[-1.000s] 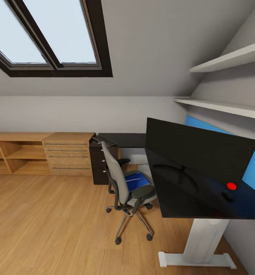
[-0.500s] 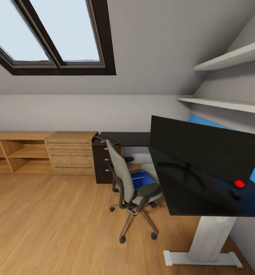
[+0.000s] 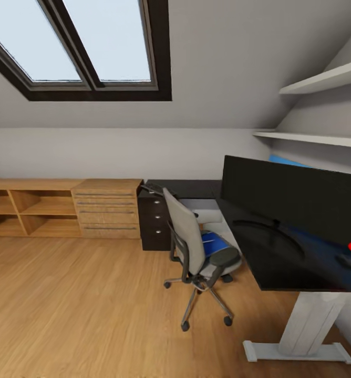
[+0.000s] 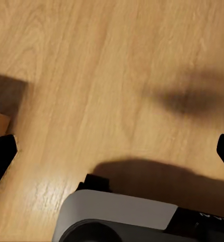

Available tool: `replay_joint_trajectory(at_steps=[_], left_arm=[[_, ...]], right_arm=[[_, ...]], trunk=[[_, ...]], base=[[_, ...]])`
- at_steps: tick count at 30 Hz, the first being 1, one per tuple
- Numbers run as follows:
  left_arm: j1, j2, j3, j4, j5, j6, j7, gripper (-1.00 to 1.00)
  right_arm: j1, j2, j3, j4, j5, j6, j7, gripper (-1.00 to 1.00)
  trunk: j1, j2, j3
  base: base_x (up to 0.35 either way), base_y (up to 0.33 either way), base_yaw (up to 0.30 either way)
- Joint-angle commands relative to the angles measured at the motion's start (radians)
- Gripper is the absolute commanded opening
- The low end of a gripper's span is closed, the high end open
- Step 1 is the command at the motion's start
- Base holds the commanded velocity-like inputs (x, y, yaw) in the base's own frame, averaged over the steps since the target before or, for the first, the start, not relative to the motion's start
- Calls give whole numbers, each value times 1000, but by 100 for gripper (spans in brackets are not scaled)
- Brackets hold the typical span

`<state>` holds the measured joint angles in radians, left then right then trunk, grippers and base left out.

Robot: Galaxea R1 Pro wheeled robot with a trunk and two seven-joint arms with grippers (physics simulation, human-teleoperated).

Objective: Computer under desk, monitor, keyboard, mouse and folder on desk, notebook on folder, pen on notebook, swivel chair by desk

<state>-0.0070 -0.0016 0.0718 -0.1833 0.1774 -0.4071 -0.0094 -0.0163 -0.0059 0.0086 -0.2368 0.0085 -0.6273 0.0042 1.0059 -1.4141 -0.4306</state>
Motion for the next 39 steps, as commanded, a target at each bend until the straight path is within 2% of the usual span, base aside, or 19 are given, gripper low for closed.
replay_joint_trajectory(at_steps=[1,8,33,35,39], left_arm=[[-1,0,2,1,1,-2,-2,100],[-1,0,2,1,1,-5,-5,100],[-1,-3,0,0,0,-6,-3,100],[-1,-4,0,-7,0,-9,-3,100],[-1,-27,-2,-108,-1,-6,-1,100]], right_arm=[[-1,0,1,0,1,-3,0,100],[-1,-8,-1,-4,-1,-6,0,100],[-1,-14,0,1,0,-7,1,100],[-1,-15,-2,-4,-1,-7,1,100],[-1,-9,-3,-13,-1,-21,0,100]], trunk=[[4,-8,-4],[31,-57,-26],[126,-232,-105],[134,-246,-111],[149,-274,-123]], base=[[-160,292,0],[-96,185,0],[-1,3,-2],[0,0,-3],[0,0,-1]])
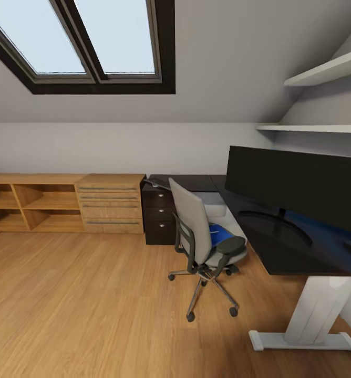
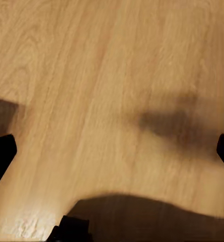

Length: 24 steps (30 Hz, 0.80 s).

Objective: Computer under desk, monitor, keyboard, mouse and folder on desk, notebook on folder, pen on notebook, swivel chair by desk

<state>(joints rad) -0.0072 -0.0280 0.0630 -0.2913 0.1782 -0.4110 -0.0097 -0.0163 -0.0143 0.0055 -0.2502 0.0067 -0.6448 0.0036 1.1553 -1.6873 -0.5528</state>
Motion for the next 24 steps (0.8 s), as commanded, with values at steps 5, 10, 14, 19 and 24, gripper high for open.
replay_joint_trajectory(at_steps=[5,10,14,19,24], left_arm=[[0,-37,4,-195,-16,39,65,100],[-1,-102,-1,-540,-101,364,238,100],[-70,-147,-26,-834,-141,813,315,100],[-282,-147,-77,-830,-146,989,338,100],[-606,-147,-92,-530,-8,1040,342,100]], right_arm=[[-1,3,0,-104,-5,-18,-2,100],[-10,20,0,-330,-9,51,-21,100],[-104,64,0,-505,-8,298,-122,100],[-289,87,1,-519,-6,503,-187,100],[-602,95,-2,-199,-9,608,-212,100]], trunk=[[19,-36,-17],[38,-71,-32],[54,-99,-45],[73,-134,-61],[92,-169,-76]], base=[[0,0,0],[0,0,0],[0,0,0],[0,0,0],[0,0,0]])
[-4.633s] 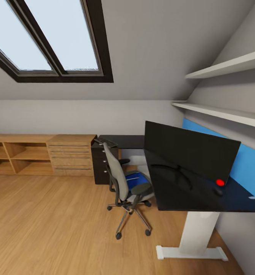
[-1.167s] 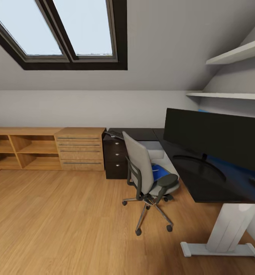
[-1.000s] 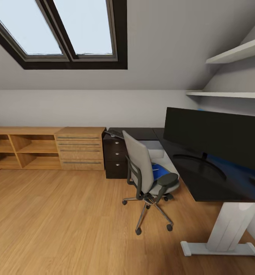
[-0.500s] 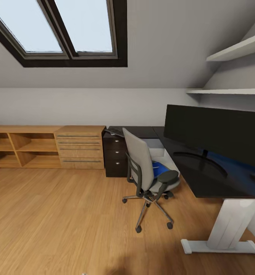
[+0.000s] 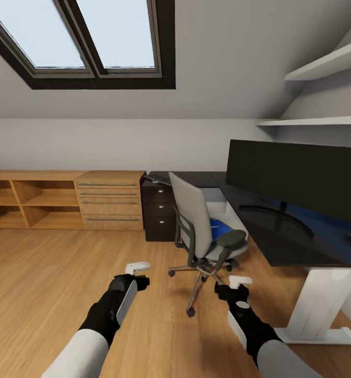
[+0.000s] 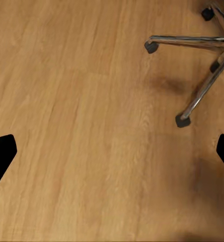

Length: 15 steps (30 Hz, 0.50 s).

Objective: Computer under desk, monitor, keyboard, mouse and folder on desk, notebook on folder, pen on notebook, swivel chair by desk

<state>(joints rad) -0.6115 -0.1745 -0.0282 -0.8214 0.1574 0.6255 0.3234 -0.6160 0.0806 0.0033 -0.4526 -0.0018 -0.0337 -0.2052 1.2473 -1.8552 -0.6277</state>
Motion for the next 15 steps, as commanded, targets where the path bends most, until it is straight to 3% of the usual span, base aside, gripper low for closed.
replay_joint_trajectory(at_steps=[1,2,3,7,9,13,14,15], left_arm=[[-24,0,-4,8,64,4,9,100],[-31,0,-5,10,86,4,9,100],[-41,0,-21,33,153,-4,8,100],[20,0,-30,-20,167,-16,8,100],[125,0,-37,-151,167,-18,8,100],[272,0,-108,-347,141,-19,8,100],[420,37,-166,-621,122,-15,10,100],[450,45,-172,-666,120,-13,11,100]], right_arm=[[-45,0,-1,60,-1,-5,-5,100],[-61,0,-1,80,-2,-6,-5,100],[-112,2,-2,137,-4,-4,-2,100],[-122,3,-2,101,-3,37,-4,100],[-124,0,-4,66,-3,108,-5,100],[-124,1,-5,47,-2,142,-6,100],[-121,1,-5,39,-4,157,-3,100],[-118,1,-4,38,-4,157,-2,100]], trunk=[[4,-8,-5],[8,-15,-8],[12,-22,-11],[27,-50,-23],[35,-64,-30],[50,-92,-42],[54,-99,-45],[58,-106,-48]], base=[[0,0,0],[0,0,0],[0,0,0],[0,0,0],[0,0,0],[0,0,0],[0,0,0],[0,0,0]])
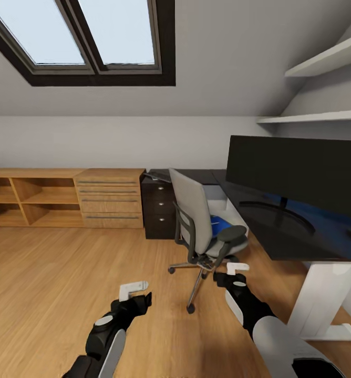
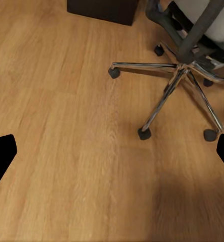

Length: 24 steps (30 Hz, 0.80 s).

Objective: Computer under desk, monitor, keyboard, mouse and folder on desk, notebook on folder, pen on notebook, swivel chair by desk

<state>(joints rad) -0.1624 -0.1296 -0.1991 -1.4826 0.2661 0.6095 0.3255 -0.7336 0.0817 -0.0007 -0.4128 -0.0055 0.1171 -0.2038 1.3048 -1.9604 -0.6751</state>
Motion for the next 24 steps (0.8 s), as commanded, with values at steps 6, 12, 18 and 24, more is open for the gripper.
replay_joint_trajectory(at_steps=[6,12,18,24], left_arm=[[51,17,-4,-77,9,5,13,100],[59,22,0,-93,10,8,13,100],[60,21,36,-93,10,9,14,100],[60,21,40,-85,8,9,14,100]], right_arm=[[13,2,1,-3,-1,3,0,100],[34,3,0,-2,-2,-75,36,100],[37,0,-1,-2,-28,-103,43,100],[39,-4,-1,5,-49,-150,41,100]], trunk=[[23,-43,-20],[46,-85,-39],[69,-127,-57],[92,-169,-76]], base=[[0,0,0],[0,0,0],[0,0,0],[0,0,0]])
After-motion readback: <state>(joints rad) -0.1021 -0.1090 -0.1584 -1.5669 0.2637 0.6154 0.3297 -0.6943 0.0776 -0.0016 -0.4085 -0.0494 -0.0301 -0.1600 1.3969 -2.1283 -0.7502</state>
